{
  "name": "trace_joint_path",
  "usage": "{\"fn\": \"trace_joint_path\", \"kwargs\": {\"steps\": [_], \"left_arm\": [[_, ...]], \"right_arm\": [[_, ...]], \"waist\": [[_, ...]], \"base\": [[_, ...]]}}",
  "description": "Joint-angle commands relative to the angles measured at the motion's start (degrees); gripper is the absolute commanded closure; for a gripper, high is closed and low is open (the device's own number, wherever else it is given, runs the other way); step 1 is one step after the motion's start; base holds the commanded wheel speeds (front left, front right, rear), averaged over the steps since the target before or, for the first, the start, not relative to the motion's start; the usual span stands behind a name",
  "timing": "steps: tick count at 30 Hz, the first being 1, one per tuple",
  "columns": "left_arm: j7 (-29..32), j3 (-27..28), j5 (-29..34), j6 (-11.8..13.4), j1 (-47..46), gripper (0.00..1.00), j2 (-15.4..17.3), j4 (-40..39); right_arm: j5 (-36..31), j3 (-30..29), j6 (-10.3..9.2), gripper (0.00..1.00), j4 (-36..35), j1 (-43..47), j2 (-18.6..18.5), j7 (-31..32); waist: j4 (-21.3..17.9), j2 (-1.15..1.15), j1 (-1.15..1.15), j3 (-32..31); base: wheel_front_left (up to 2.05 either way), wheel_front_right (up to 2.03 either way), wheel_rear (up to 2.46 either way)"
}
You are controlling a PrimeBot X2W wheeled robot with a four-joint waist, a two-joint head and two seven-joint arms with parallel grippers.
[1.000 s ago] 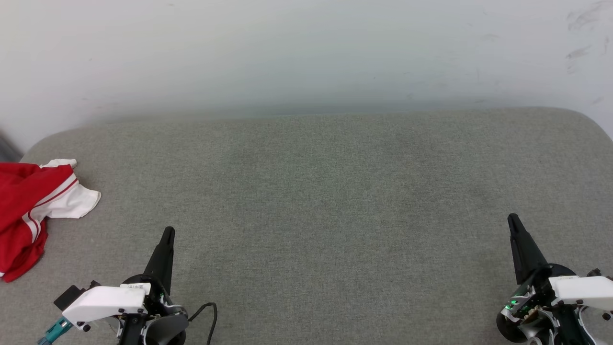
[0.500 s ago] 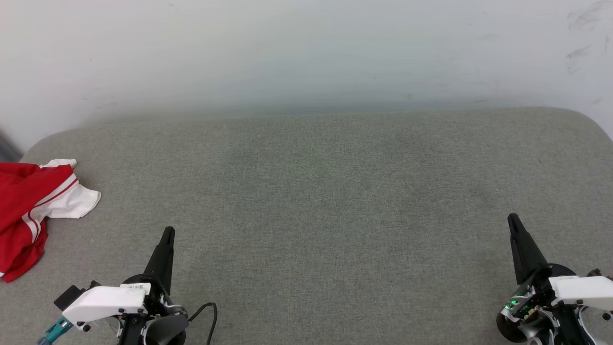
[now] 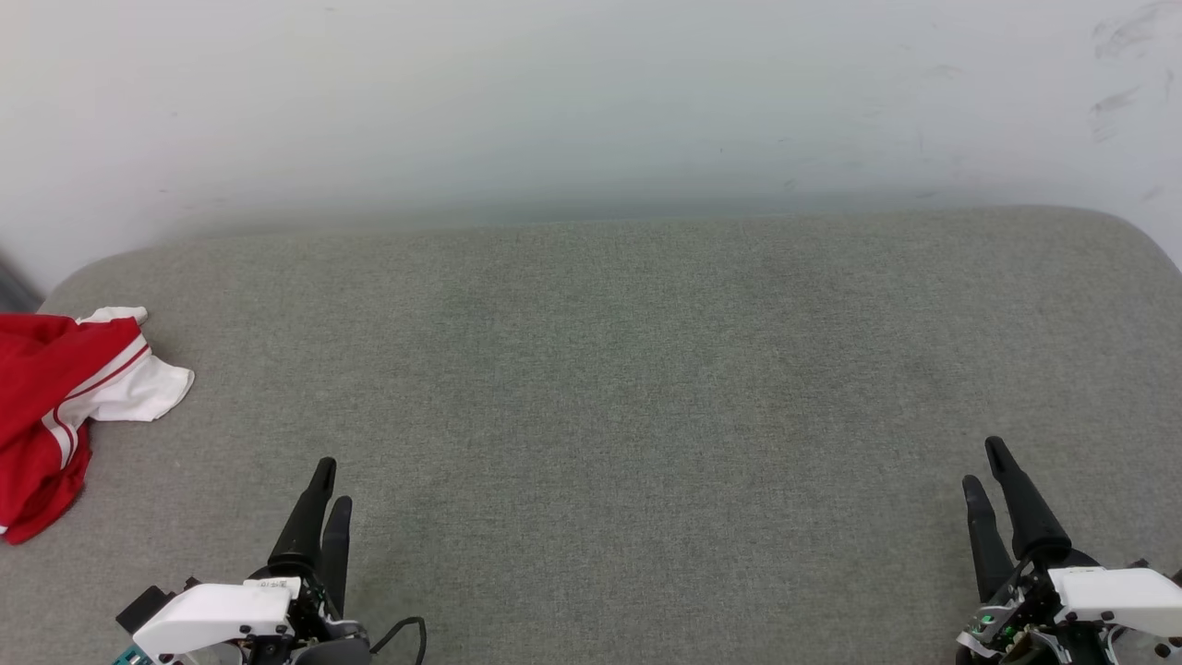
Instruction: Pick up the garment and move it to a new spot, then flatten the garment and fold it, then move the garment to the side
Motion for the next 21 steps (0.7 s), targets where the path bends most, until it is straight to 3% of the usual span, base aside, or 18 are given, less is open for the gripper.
{"fn": "trace_joint_path", "kwargs": {"steps": [1,12,21], "left_arm": [[-0.64,-0.15,0.28,-0.01,-0.85,0.00,0.12,-1.62],[-3.73,1.45,6.97,0.32,0.03,0.00,0.15,-3.53],[-6.00,1.69,17.06,3.91,0.52,0.00,0.17,-6.98]], "right_arm": [[-0.56,0.20,0.00,0.00,-1.13,-0.84,-0.03,-0.61],[-6.68,-0.53,0.00,0.00,-2.68,0.10,-0.03,-3.71],[-16.04,-1.40,0.00,0.00,-5.42,0.72,-0.03,-5.97]], "waist": [[-0.02,0.00,0.00,0.02],[-0.09,0.00,0.00,0.12],[-0.08,0.00,0.00,0.15]], "base": [[0.00,0.00,0.00],[0.00,0.00,0.00],[0.00,0.00,0.00]]}}
